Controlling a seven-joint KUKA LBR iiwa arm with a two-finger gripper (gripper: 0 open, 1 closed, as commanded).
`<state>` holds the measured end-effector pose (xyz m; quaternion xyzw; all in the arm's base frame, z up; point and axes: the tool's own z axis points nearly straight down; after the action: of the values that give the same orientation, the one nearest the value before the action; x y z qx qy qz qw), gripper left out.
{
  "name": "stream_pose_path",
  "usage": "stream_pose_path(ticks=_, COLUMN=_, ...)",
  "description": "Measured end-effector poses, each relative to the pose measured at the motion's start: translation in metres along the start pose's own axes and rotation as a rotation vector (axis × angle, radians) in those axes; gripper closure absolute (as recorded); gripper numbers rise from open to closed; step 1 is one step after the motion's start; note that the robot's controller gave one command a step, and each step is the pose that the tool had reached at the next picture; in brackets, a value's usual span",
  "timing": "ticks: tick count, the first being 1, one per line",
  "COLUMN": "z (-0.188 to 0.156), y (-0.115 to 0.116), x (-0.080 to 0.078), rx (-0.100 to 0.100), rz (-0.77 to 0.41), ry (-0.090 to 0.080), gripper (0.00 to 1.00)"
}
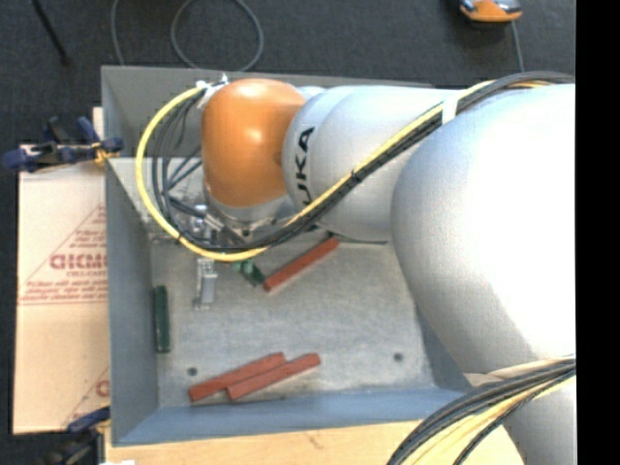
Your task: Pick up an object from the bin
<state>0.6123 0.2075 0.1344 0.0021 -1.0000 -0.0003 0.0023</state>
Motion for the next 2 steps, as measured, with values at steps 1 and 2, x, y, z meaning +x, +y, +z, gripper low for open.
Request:
stream_pose_path(ticks=1, z=-0.011, y=-0.082, x=-0.001, rx=0.005, rz=-0.047, ry=-0.008, gripper=0.00)
stream_pose_path(ticks=2, z=0.067, y=-0.104, x=-0.032, rx=0.001, rz=0.015, ry=-0.006, gripper=0.00)
